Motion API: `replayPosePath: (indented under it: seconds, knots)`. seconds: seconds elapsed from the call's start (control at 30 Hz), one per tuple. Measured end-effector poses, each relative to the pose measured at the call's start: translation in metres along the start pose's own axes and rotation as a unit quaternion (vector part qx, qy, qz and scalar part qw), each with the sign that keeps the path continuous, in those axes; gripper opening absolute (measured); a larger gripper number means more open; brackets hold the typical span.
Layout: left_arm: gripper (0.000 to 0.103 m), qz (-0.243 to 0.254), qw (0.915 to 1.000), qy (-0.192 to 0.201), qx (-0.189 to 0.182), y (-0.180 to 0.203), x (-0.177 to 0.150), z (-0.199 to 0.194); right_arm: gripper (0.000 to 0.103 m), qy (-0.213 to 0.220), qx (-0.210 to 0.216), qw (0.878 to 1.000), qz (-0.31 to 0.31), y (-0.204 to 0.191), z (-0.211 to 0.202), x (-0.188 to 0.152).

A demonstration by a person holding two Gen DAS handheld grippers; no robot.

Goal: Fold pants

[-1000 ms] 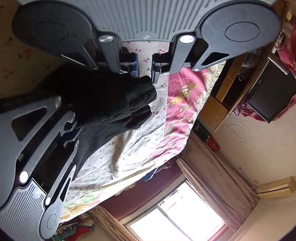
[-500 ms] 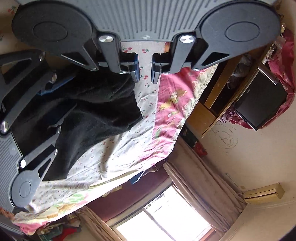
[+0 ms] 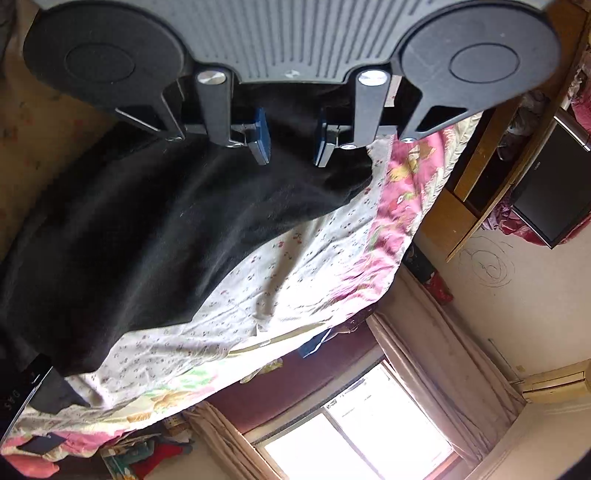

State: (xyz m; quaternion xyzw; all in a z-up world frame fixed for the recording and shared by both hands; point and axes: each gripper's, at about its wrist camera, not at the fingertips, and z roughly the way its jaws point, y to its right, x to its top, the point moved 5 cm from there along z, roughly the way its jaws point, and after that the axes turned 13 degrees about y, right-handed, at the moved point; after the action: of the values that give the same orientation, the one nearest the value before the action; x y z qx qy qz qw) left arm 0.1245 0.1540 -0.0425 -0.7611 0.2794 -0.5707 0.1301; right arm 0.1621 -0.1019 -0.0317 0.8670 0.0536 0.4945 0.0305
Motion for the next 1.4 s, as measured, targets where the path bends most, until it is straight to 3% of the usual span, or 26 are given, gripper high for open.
replayPosePath:
  seconds: [0.13,0.17,0.23,0.33,0.43,0.57,0.6,0.63,0.67,0.7,0.87,1.03,1.1,1.2,1.27,1.33,1.4]
  knots:
    - [0.043,-0.072,0.9929,0.035,-0.089,0.057,0.053,0.012,0.04,-0.004,-0.084,0.995,0.045,0.082,0.025,0.025]
    - [0.043,-0.08,0.9895,0.041,-0.112,0.079,0.067,0.018,0.045,-0.008,-0.101,0.993,0.055,0.099,0.035,0.03]
    - [0.044,-0.083,0.9845,0.051,-0.146,0.119,0.088,0.03,0.052,-0.026,-0.134,0.987,0.087,0.138,0.063,0.039]
    - [0.044,-0.088,0.9756,0.046,-0.195,0.172,0.111,0.048,0.052,-0.043,-0.16,0.975,0.149,0.186,0.107,0.044]
    - [0.044,-0.083,0.9724,0.035,-0.215,0.207,0.126,0.063,0.052,-0.055,-0.175,0.966,0.184,0.213,0.141,0.045]
    - [0.044,-0.073,0.9729,0.023,-0.218,0.223,0.131,0.073,0.056,-0.073,-0.189,0.964,0.17,0.224,0.176,0.04]
    - [0.044,-0.072,0.9731,0.02,-0.218,0.223,0.131,0.073,0.054,-0.069,-0.194,0.965,0.164,0.225,0.178,0.039]
    - [0.044,-0.071,0.9735,0.02,-0.216,0.223,0.13,0.072,0.04,-0.063,-0.2,0.964,0.163,0.227,0.178,0.037]
    - [0.044,-0.069,0.9745,0.022,-0.213,0.222,0.13,0.069,0.01,-0.057,-0.203,0.963,0.167,0.231,0.173,0.038]
    - [0.044,-0.067,0.9752,0.022,-0.21,0.221,0.13,0.068,0.003,-0.05,-0.194,0.963,0.182,0.236,0.167,0.038]
    - [0.044,-0.058,0.9757,0.036,-0.208,0.214,0.136,0.051,0.003,0.005,-0.16,0.959,0.232,0.266,0.102,0.045]
    - [0.048,-0.052,0.9695,0.086,-0.224,0.216,0.159,0.025,0.003,0.085,-0.147,0.941,0.292,0.291,-0.013,0.031]
    - [0.048,-0.043,0.9638,0.105,-0.241,0.224,0.166,0.012,0.003,0.105,-0.158,0.93,0.316,0.298,-0.064,0.007]
    - [0.048,0.004,0.9574,0.117,-0.264,0.249,0.165,-0.006,0.003,0.096,-0.17,0.908,0.37,0.311,-0.1,-0.046]
    - [0.048,0.039,0.9535,0.116,-0.275,0.266,0.16,-0.014,0.003,0.083,-0.171,0.894,0.405,0.318,-0.106,-0.082]
    - [0.048,0.069,0.9484,0.109,-0.29,0.281,0.154,-0.024,0.004,0.065,-0.179,0.872,0.45,0.326,-0.104,-0.113]
    - [0.049,0.087,0.9446,0.104,-0.299,0.29,0.149,-0.031,0.011,0.065,-0.197,0.862,0.462,0.333,-0.103,-0.134]
